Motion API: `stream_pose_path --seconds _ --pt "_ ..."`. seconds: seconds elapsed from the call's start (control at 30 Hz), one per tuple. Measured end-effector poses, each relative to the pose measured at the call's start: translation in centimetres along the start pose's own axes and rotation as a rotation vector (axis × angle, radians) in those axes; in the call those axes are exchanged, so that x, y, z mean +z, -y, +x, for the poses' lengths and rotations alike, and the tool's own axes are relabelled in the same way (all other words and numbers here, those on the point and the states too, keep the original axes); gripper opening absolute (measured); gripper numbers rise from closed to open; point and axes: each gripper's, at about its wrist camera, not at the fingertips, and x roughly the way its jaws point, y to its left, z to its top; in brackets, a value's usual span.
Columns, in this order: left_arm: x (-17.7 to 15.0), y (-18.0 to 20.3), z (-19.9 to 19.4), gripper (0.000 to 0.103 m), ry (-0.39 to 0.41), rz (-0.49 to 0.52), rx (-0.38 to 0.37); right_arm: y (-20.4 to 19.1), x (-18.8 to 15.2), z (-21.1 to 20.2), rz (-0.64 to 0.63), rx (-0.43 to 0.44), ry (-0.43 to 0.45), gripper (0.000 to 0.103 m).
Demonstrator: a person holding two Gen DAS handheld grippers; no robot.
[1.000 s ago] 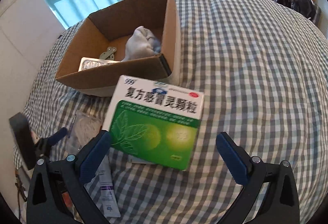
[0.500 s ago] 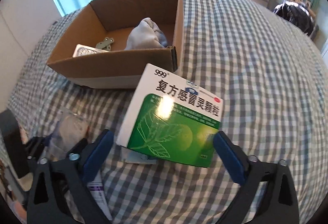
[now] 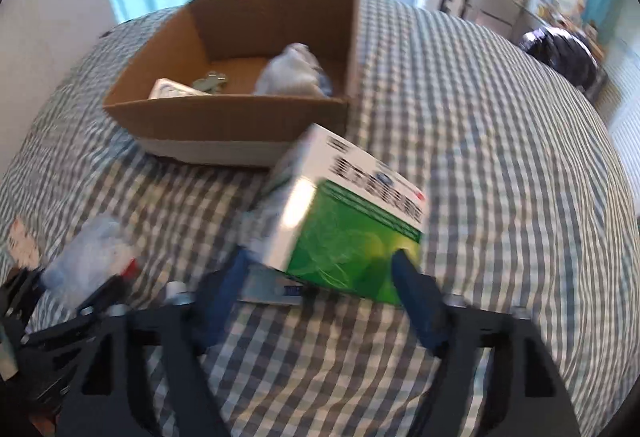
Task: Organize objects
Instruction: 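Grasp the green medicine box with right tool while left tool grasps swab jar, then carry medicine box and swab jar into the box and open both tools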
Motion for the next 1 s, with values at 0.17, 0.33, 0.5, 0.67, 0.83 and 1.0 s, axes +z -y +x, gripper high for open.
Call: stream_pose_path --seconds 0.17,0.33,0.5,0.67,0.83,1.0 --pt "1.1 -1.4 1.0 0.065 -0.01 -0.009 0.009 1.3 0.2 1.7 0.078 0.063 -0.046 0.096" --pt "1.6 -1.3 2.7 0.065 -0.014 -0.016 0.009 2.0 0.4 3.3 0.093 0.087 -0.044 0.103" --pt "2.4 -1.2 4.4 0.065 -0.027 -0.027 0.004 2.4 0.5 5.6 0.125 0.167 -0.098 0.103" --pt "3.1 -0.9 4.8 0.065 -0.022 -0.005 0.011 2.5 0.3 5.9 0.133 0.201 -0.076 0.097" --pt "3.3 -0.9 3.7 0.065 -0.007 -0.009 0.012 2.0 0.1 3.8 0.083 0.159 -0.022 0.096" --pt "3.5 -1.0 0.8 0.065 0.025 -0.008 0.01 1.0 0.3 -0.6 0.033 0.146 0.048 0.095"
